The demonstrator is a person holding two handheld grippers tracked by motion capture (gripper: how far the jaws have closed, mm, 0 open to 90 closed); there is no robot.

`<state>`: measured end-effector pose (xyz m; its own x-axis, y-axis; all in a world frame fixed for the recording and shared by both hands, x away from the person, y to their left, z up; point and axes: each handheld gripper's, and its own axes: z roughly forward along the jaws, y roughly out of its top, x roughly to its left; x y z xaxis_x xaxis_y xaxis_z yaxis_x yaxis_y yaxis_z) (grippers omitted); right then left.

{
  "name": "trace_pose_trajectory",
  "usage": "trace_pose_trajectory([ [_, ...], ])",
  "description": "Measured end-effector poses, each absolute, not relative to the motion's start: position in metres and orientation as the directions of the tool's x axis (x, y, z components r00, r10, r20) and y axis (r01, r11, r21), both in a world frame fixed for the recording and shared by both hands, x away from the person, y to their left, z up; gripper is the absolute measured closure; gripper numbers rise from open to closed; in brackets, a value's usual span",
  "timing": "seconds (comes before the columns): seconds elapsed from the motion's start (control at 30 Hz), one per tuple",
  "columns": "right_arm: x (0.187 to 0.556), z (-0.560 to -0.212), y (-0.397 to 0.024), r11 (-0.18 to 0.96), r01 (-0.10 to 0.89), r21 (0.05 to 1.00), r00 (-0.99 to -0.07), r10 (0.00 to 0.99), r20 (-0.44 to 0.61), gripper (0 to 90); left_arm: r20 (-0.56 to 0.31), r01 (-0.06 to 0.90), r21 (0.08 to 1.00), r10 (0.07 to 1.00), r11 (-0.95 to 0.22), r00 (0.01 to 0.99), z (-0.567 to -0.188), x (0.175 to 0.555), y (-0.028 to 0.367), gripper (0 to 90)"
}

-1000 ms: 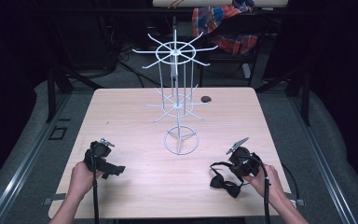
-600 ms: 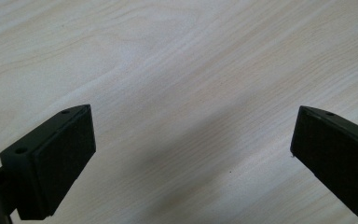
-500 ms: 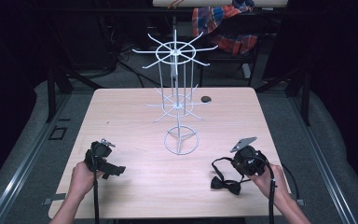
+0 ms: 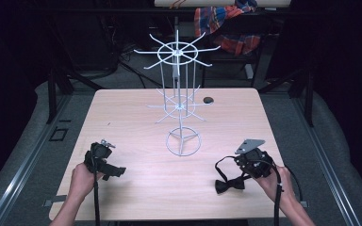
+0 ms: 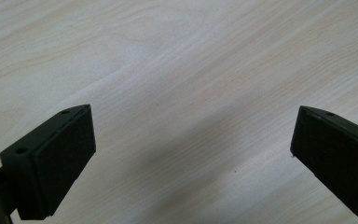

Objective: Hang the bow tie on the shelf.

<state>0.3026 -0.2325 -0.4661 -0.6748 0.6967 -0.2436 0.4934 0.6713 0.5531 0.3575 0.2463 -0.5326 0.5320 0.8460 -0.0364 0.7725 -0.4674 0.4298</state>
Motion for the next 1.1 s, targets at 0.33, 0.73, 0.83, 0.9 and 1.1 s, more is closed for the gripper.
trace_pose_trajectory([
  [0.33, 0.303, -0.459, -0.231, 0.669, 0.479, 0.569, -0.674, 0.695, -0.249, 87.5, -0.037, 0.772, 0.427, 0.844, -0.47, 0.535, -0.533, 0.358, 0.246, 0.0],
  [0.73, 0.3, -0.433, -0.227, 0.647, 0.42, 0.636, -0.661, 0.699, -0.275, 87.5, -0.039, 0.775, 0.428, 0.848, -0.465, 0.529, -0.533, 0.358, 0.247, 0.0],
  [0.83, 0.301, -0.428, -0.227, 0.646, 0.411, 0.643, -0.658, 0.699, -0.281, 87.5, -0.039, 0.776, 0.429, 0.849, -0.462, 0.527, -0.533, 0.358, 0.247, 0.0],
  [0.9, 0.303, -0.425, -0.227, 0.644, 0.409, 0.646, -0.654, 0.701, -0.285, 87.5, -0.038, 0.776, 0.43, 0.849, -0.463, 0.527, -0.533, 0.358, 0.247, 0.0],
  [1.1, 0.31, -0.414, -0.225, 0.639, 0.387, 0.665, -0.646, 0.702, -0.299, 87.5, -0.039, 0.778, 0.425, 0.849, -0.463, 0.527, -0.533, 0.358, 0.247, 0.0],
])
